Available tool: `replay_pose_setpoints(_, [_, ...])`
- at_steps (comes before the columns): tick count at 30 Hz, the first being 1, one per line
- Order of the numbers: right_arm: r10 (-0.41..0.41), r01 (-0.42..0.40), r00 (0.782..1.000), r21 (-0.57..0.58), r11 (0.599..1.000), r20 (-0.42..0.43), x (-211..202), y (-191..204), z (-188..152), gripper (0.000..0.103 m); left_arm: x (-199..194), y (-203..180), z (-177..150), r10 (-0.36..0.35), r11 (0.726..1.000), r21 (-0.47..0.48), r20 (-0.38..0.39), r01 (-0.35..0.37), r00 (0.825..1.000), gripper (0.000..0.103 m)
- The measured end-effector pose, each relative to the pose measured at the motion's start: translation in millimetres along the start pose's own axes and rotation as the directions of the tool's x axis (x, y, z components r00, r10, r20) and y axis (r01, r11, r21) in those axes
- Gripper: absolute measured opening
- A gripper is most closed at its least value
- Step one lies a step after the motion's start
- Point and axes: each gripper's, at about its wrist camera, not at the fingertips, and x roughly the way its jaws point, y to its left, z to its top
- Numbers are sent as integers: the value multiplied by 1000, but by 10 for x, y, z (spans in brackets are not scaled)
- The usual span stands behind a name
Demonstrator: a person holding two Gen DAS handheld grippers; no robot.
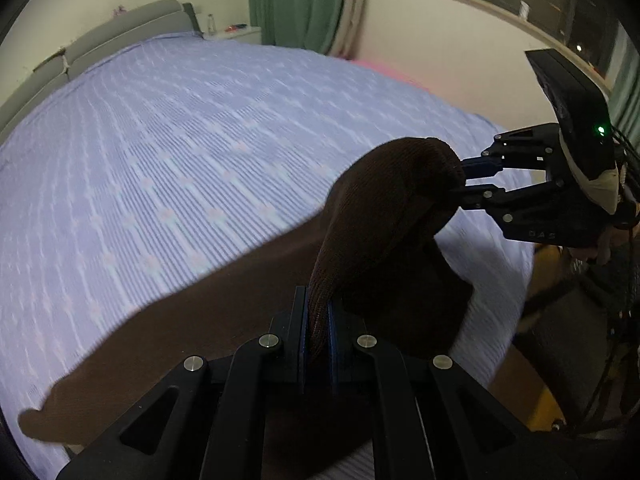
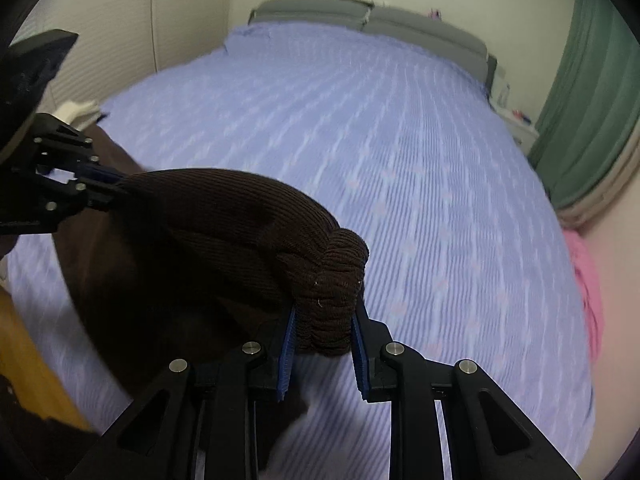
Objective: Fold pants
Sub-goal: 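Lift the pants by the waistband with both grippers and stretch them out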
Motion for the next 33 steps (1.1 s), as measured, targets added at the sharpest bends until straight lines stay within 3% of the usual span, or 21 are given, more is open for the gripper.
replay_pose_setpoints(12, [-77,96,987,129,987,-142,59,333,-943,30,393,-451,-781,36,997,71,-25,-34,999,10])
replay_pose_setpoints(19, [-10,58,989,331,942,-144,-163,322,-1199,30,517,-497,-899,45,993,113,-23,-42,999,11])
replay_pose_setpoints(21, [12,42,991,403,914,-132,-210,311,-1182,30,530,-506,-909,49,992,117,-18,-46,999,11])
replay_pose_setpoints(27, [52,4,996,596,803,-77,-216,276,-1109,51,512,-520,-914,45,993,108,-12,-44,999,11])
replay_pose_setpoints(30, [75,-21,996,645,764,-56,-150,237,-1065,52,499,-494,-941,40,994,104,-10,-38,999,12])
replay_pose_setpoints(33, [128,-77,992,732,677,-14,-77,174,-1090,52,486,-487,-945,34,995,93,-8,-33,999,12])
